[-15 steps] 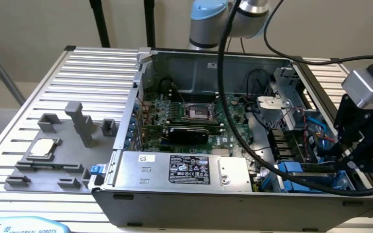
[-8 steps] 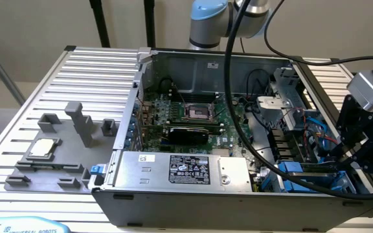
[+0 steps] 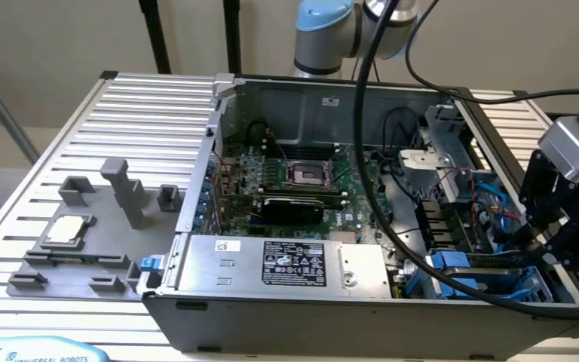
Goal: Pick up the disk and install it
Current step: 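Insert the first disk wire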
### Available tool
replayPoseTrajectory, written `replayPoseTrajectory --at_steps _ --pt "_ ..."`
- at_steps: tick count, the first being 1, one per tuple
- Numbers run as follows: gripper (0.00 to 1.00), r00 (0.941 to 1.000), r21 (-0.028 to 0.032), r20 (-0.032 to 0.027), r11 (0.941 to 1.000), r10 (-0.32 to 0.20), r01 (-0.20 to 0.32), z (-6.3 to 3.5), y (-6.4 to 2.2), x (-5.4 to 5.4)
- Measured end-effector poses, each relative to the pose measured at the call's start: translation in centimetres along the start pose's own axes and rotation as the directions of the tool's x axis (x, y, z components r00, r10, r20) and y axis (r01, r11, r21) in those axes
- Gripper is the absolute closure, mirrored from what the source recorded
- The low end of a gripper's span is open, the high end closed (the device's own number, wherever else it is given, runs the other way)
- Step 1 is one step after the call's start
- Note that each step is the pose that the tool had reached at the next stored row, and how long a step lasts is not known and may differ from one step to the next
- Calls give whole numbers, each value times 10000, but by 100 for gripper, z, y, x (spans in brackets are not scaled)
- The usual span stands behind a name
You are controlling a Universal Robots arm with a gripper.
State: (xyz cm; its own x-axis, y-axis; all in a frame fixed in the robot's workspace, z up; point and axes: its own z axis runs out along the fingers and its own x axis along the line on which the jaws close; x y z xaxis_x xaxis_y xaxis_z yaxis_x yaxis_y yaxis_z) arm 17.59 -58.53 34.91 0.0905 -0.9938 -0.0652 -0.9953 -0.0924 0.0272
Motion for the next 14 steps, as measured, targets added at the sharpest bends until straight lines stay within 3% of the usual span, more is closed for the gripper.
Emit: replayPoseTrajectory --at_steps 6,7,10,14 --pt "69 9998 -10 36 9998 -218 218 4 -11 1" --pt "76 9997 -12 39 9997 -253 253 5 -12 2" --pt "76 9994 -17 50 9994 -352 352 6 -15 2" --pt "84 9990 -19 68 9991 -432 432 7 -14 2"
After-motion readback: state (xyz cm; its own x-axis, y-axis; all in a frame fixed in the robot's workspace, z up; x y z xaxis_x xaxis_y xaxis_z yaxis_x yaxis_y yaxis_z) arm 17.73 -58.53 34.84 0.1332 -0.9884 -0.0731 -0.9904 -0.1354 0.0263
